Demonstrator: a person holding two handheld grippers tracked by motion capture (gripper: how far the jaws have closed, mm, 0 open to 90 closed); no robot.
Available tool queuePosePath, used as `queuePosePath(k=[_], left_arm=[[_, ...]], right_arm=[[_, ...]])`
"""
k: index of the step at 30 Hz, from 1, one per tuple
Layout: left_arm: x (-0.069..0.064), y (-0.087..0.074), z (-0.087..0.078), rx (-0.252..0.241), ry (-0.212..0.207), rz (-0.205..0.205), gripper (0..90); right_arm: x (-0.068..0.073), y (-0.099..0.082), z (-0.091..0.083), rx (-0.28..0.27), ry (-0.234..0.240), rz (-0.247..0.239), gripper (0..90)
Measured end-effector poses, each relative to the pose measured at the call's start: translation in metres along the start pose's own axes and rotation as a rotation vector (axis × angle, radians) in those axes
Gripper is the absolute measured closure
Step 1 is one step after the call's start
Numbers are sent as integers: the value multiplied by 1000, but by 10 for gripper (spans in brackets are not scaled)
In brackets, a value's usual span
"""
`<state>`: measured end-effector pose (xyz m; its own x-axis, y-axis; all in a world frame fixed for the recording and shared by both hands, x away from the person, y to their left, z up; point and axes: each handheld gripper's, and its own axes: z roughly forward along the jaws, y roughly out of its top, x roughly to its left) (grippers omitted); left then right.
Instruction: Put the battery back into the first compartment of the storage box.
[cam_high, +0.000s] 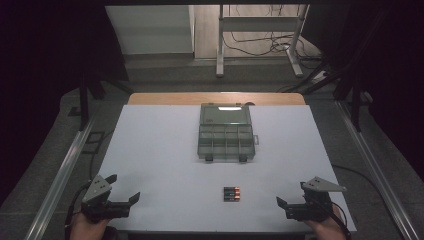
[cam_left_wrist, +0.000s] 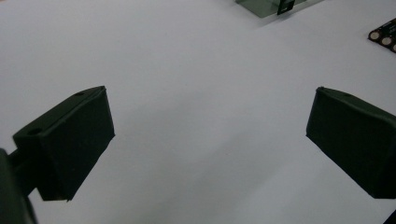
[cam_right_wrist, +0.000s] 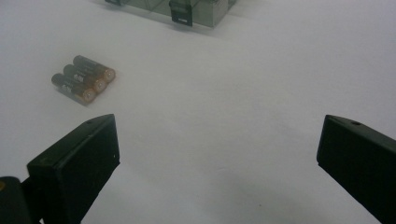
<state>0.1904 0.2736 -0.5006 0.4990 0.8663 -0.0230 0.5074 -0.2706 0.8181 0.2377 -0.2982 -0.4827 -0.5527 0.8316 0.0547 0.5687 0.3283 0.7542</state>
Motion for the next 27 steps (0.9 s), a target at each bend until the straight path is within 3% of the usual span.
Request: queuePosePath(k=[4, 11, 21, 27], left_arm=[[-1, 0, 0, 3, 12, 5, 15], [-1, -1, -2, -10, -6, 14, 11], [2, -2, -3, -26, -26, -7, 9], [-1, -2, -3, -18, -11, 19, 7]], right_arm=[[0, 1, 2, 9, 9, 3, 0], [0, 1, 3, 20, 0, -3, 0], [4, 3, 5, 49, -9, -33, 0], [8, 5, 7, 55, -10, -59, 0]])
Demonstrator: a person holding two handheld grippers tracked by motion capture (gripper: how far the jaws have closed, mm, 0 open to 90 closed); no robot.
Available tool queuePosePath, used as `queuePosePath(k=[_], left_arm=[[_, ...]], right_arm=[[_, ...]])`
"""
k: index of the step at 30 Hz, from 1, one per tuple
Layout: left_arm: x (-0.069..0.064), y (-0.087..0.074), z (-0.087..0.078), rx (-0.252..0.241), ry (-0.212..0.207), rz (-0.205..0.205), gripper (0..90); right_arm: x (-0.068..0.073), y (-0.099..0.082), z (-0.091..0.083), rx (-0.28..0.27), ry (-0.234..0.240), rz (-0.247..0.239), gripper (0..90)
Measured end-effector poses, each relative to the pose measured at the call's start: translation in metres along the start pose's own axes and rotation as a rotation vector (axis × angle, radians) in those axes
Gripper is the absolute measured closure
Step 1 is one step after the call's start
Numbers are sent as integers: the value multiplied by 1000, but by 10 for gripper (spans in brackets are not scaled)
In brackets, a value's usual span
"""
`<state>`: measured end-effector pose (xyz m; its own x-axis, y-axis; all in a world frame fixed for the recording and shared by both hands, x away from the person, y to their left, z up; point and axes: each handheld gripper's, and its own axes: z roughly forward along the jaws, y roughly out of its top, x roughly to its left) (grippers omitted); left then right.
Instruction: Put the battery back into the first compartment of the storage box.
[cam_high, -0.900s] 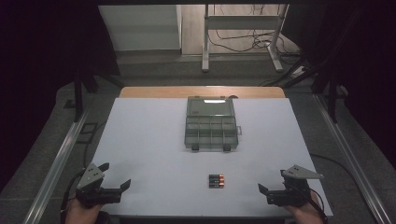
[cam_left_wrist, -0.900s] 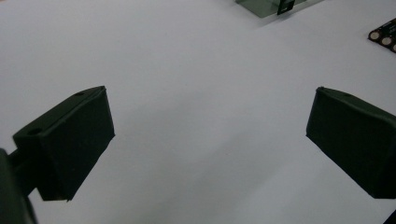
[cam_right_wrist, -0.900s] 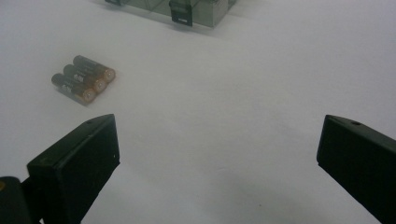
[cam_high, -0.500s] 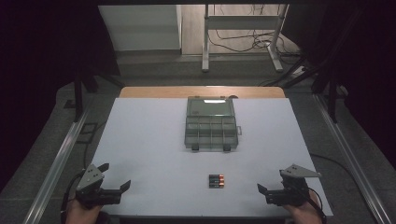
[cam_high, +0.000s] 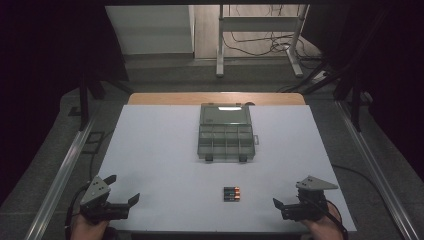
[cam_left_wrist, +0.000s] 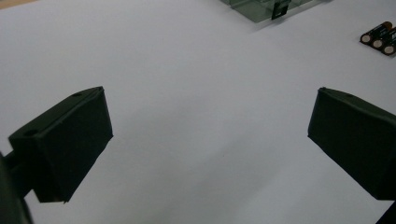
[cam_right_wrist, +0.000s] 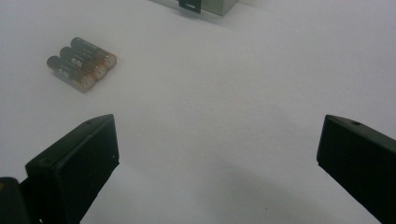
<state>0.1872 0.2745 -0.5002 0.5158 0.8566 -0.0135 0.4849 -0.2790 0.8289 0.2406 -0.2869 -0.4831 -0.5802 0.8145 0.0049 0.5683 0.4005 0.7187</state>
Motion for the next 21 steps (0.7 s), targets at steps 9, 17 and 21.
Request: queuePosePath(k=[9, 17, 21], left_arm=[[0, 0, 0, -2, -3, 3, 7], [1, 0, 0, -2, -7, -5, 7], [1, 0, 0, -5, -10, -12, 7]], right_arm=[[5, 11, 0, 0, 6, -33, 0], [8, 20, 5, 23, 21, -29, 0], [10, 24, 7, 32, 28, -27, 0]])
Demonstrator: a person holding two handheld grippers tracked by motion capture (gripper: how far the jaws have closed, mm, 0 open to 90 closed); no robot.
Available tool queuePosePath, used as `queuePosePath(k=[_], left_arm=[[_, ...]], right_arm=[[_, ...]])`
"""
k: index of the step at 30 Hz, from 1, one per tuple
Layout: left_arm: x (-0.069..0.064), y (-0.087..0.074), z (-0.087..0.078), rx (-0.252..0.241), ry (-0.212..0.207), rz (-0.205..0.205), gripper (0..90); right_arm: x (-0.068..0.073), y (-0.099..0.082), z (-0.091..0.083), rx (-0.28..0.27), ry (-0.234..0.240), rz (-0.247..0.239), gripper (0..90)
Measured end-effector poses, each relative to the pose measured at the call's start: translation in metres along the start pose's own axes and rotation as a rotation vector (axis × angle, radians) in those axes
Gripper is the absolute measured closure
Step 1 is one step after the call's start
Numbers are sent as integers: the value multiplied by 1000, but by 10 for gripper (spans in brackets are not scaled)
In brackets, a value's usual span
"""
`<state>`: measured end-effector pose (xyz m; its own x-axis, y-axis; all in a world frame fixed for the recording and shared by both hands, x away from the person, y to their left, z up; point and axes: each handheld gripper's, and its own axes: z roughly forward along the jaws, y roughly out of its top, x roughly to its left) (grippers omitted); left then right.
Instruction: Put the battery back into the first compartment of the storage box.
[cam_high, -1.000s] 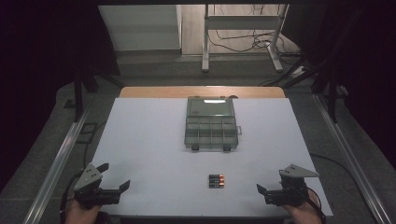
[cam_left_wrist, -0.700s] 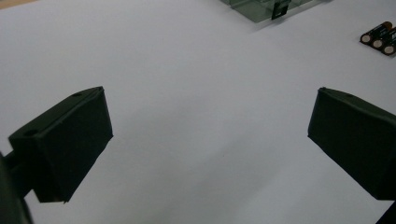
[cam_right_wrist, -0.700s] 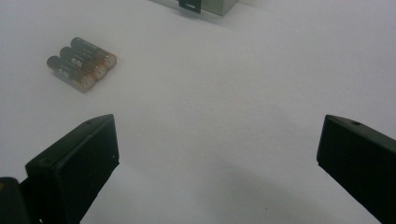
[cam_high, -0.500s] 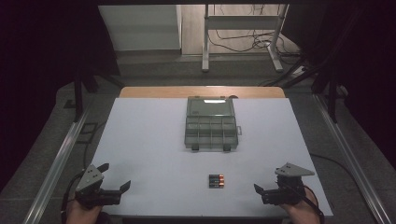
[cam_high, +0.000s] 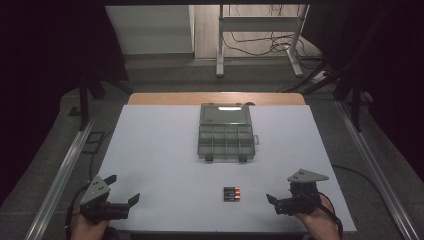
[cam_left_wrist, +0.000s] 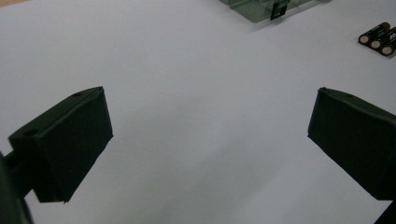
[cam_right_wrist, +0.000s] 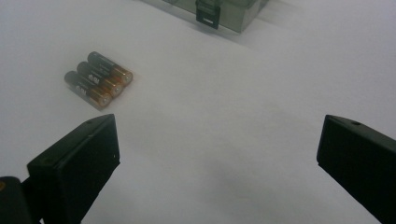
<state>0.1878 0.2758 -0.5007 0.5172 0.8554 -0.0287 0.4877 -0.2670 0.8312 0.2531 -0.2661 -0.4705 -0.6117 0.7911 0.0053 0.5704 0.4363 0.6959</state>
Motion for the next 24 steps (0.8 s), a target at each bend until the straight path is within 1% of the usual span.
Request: queuePosePath(k=[2, 8, 10, 13, 14, 15, 20, 23, 24], left_arm=[[0, 0, 0, 1, -1, 0, 7], [-1, 0, 1, 6, 0, 7, 7], [-1, 0, 1, 6, 0, 7, 7], [-1, 0, 0, 5, 0, 6, 7], [-1, 0, 0, 5, 0, 6, 7], [-1, 0, 0, 7, 1, 8, 7], [-1, 0, 1, 8, 1, 13, 8], [-2, 1, 1, 10, 0, 15, 9], [-2, 1, 1, 10, 0, 18, 10]], right_arm=[[3, 4, 3, 11, 3, -5, 0], [7, 10, 7, 30, 9, -17, 0], [8, 13, 8, 34, 19, -17, 0], [11, 19, 11, 54, 59, -23, 0], [11, 19, 11, 54, 59, -23, 0], [13, 23, 13, 67, 69, -30, 0], [18, 29, 17, 85, 64, -47, 2], [19, 33, 21, 83, 66, -54, 31], [20, 36, 23, 79, 69, -58, 54]])
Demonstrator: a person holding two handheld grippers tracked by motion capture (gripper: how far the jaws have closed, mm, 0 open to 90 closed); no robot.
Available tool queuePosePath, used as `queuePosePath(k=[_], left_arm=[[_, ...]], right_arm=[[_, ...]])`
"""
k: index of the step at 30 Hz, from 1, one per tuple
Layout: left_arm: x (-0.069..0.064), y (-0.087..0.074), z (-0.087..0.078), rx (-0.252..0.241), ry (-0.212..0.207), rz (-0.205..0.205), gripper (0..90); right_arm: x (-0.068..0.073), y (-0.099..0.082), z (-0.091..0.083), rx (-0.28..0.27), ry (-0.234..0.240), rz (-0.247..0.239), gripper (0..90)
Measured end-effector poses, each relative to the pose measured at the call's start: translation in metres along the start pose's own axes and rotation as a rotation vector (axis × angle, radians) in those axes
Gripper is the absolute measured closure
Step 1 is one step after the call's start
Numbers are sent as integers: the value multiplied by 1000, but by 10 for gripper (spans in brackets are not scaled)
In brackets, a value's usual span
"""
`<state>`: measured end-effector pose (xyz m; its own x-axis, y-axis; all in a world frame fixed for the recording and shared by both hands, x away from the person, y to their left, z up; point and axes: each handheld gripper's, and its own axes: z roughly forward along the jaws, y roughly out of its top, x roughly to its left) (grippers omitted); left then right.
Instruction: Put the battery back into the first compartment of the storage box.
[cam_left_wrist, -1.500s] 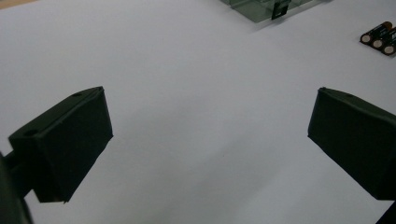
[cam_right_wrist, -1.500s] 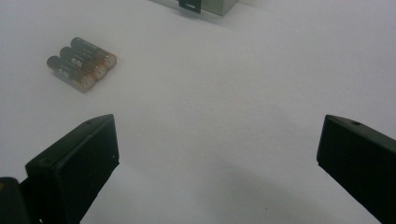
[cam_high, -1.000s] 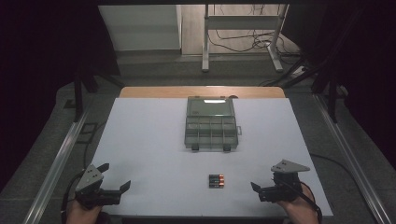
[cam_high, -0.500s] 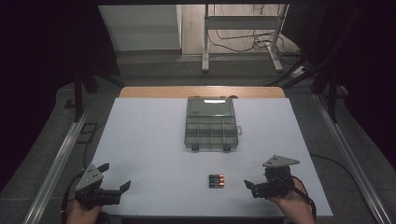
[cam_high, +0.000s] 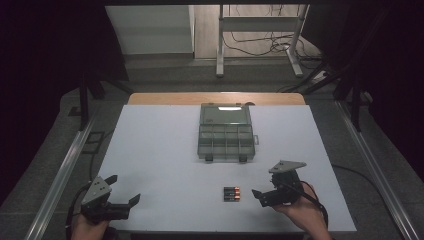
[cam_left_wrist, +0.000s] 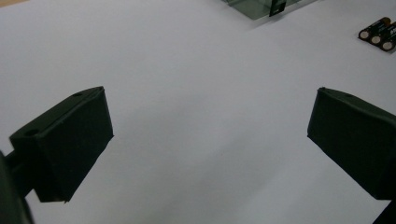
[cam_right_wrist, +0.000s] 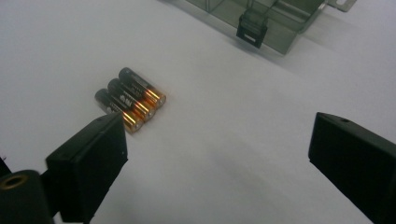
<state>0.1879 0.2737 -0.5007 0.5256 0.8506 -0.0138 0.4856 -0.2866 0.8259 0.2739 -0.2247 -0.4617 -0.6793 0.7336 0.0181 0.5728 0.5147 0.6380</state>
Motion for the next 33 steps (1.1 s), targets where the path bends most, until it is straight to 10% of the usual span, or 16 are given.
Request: queuePosePath(k=[33], left_arm=[[-3, 1, 1, 8, 0, 30, 13]], right_arm=[[27, 48, 58, 205, 136, -222, 540]])
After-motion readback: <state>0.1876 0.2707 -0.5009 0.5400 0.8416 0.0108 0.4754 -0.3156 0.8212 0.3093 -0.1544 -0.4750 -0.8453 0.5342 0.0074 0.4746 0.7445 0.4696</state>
